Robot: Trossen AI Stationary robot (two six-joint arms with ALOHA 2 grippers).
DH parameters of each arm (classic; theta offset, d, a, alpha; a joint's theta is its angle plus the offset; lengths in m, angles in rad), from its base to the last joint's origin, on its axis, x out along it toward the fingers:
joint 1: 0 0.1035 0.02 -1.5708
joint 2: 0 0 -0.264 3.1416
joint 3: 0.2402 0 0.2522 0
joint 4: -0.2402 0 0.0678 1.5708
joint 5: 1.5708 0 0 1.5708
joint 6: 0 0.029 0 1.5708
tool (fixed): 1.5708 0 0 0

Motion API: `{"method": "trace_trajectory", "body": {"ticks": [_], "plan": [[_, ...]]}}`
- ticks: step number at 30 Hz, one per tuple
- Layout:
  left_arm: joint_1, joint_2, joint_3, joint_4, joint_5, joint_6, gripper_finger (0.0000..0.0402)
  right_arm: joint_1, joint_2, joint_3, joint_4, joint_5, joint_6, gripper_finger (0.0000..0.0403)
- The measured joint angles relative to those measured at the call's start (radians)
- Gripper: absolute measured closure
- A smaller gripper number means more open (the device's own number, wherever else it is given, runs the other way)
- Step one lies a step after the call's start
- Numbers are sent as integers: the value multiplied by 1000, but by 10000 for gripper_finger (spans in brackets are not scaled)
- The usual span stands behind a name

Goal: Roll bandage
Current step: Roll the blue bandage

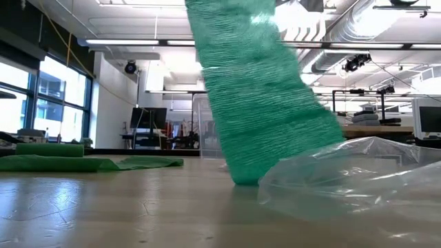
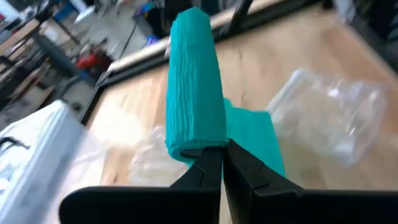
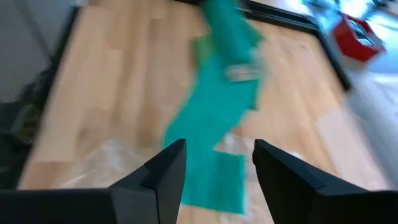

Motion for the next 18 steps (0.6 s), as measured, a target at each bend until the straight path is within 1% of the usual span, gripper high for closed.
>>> {"method": "trace_trajectory", "body": {"ticks": [2,4,5,7,10,12,14,16,18], "plan": [[0,40,59,-75,-12,-1,401,10,-32,0,-42,16,45,231],[5,77,99,-98,-13,17,401,40,-71,-40,-2,44,79,236],[9,95,113,-94,-11,25,401,59,-91,-83,55,83,91,237],[16,125,133,-99,-8,38,401,99,-120,-205,254,163,89,238],[31,150,149,-101,0,40,401,123,-119,-402,591,197,36,238],[40,153,152,-95,5,39,401,97,-119,-485,819,180,-4,238],[50,153,152,-92,21,28,401,52,-124,-523,985,108,-78,238],[57,150,152,-89,39,18,401,12,-124,-527,1039,45,-176,238],[62,146,152,-90,63,8,401,-20,-124,-499,1019,18,-247,238]]}}
